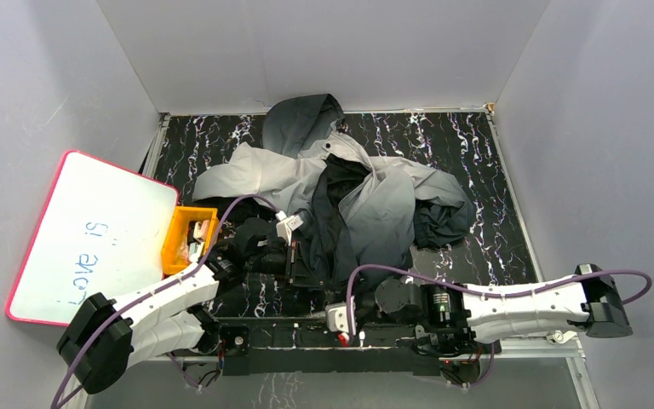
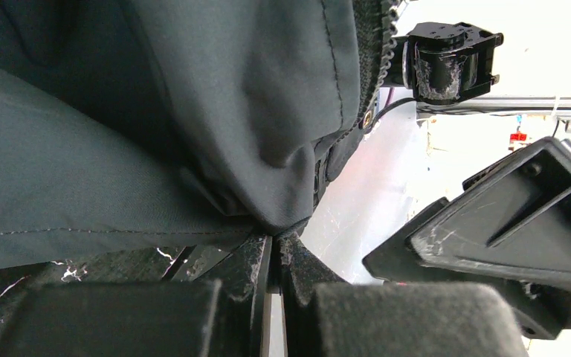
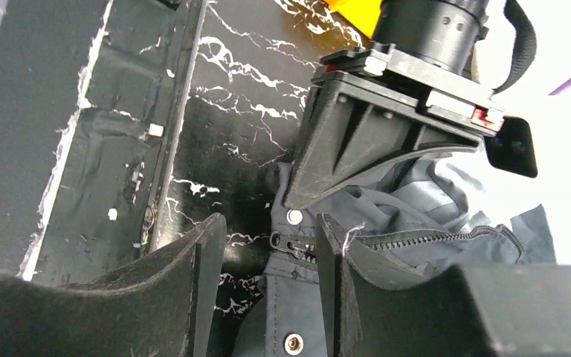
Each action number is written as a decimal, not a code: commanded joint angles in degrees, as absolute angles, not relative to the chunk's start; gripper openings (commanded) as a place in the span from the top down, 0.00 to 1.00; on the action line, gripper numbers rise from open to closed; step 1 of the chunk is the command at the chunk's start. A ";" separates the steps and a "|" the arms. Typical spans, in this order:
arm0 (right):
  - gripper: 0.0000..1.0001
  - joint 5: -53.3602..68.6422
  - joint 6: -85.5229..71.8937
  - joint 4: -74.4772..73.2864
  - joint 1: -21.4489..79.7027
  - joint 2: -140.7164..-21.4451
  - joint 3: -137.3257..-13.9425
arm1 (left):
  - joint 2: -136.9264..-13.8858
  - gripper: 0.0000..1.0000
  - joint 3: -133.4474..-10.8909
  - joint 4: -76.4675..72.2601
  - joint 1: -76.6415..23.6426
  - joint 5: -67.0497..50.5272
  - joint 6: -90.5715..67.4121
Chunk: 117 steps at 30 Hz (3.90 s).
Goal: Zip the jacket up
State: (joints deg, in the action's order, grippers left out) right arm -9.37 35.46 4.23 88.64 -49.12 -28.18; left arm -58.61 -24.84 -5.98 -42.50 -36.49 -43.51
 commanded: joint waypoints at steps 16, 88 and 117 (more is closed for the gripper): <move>0.51 -28.82 50.18 19.93 95.55 -58.46 -24.52 | -58.10 1.00 -25.85 -5.54 -42.80 -40.15 -43.07; 1.00 -9.95 23.81 7.61 77.86 -58.33 -32.37 | -57.49 1.00 -25.14 -4.40 -42.84 -40.93 -41.31; 1.00 -33.77 30.41 25.64 77.69 -58.61 -27.77 | -57.06 1.00 -24.82 -4.34 -43.52 -41.25 -41.84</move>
